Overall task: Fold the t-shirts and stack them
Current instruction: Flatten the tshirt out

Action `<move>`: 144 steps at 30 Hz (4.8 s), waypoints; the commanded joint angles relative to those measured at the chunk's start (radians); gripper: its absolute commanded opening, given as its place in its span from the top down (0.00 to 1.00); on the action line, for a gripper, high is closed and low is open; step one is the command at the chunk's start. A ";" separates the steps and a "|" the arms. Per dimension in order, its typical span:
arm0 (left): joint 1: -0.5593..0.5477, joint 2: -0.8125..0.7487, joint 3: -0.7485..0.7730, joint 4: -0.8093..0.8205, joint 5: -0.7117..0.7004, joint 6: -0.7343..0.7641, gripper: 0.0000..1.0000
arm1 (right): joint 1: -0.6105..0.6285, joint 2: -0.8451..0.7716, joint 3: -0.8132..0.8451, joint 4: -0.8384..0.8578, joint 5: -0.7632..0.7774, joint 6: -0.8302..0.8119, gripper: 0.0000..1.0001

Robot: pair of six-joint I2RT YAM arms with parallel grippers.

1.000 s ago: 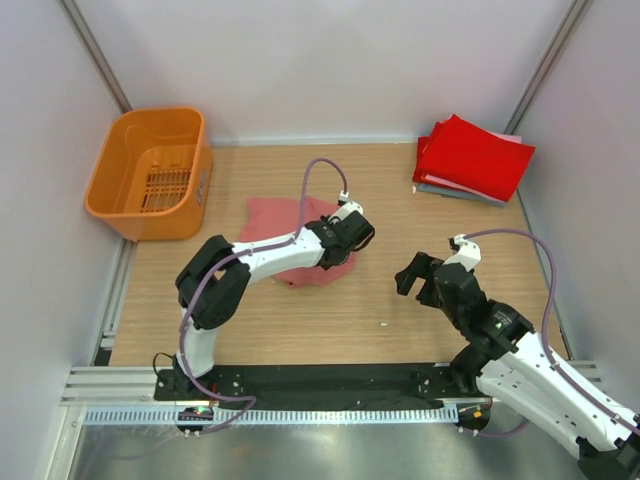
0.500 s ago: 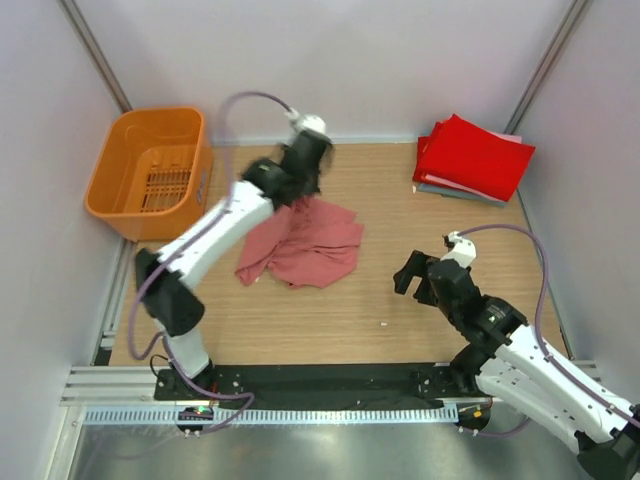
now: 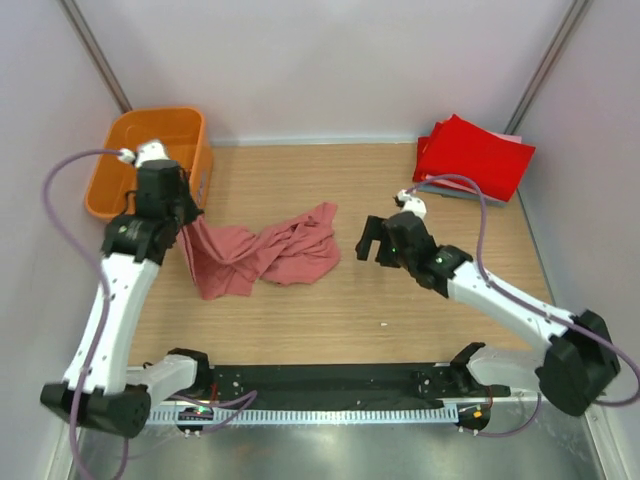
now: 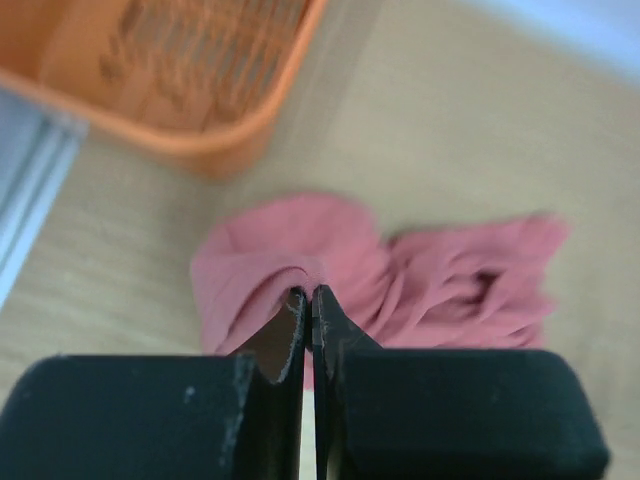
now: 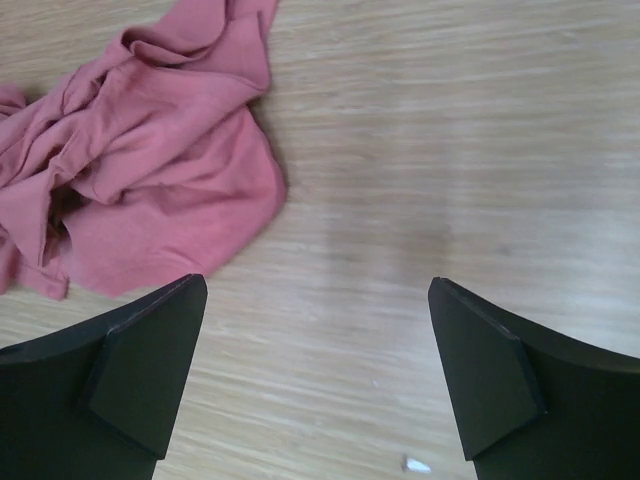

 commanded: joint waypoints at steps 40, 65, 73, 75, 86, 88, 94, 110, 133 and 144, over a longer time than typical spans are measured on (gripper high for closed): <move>0.049 -0.150 -0.479 0.102 0.114 -0.019 1.00 | -0.173 1.100 1.012 0.050 -0.500 -0.057 0.14; 0.047 -0.146 -0.476 0.111 0.113 -0.012 1.00 | -0.153 1.158 1.056 0.047 -0.520 -0.054 0.99; 0.049 -0.188 -0.304 0.064 0.180 -0.019 1.00 | -0.209 0.739 1.015 -0.140 -0.386 -0.106 0.99; 0.049 -0.205 -0.218 0.036 0.214 -0.017 1.00 | -0.229 0.625 1.015 -0.236 -0.319 -0.118 0.99; 0.049 -0.320 0.171 -0.072 0.484 0.017 1.00 | -0.260 -0.014 1.234 -0.663 -0.185 -0.105 0.99; 0.020 -0.330 0.268 -0.100 0.493 0.018 1.00 | -0.260 -0.074 1.358 -0.772 -0.170 -0.101 0.99; 0.010 -0.432 0.297 0.024 0.533 -0.035 1.00 | -0.260 -0.207 1.659 -0.884 -0.177 -0.072 0.99; 0.010 -0.212 0.390 0.035 0.334 0.066 1.00 | -0.210 -0.021 1.476 -0.647 0.180 -0.367 0.99; 0.130 0.656 0.362 0.165 0.386 -0.069 0.00 | -0.386 1.008 1.417 -0.122 -0.171 -0.315 0.00; 0.004 0.401 0.049 0.182 0.317 -0.066 0.01 | -0.361 0.652 0.952 -0.080 -0.243 -0.214 0.00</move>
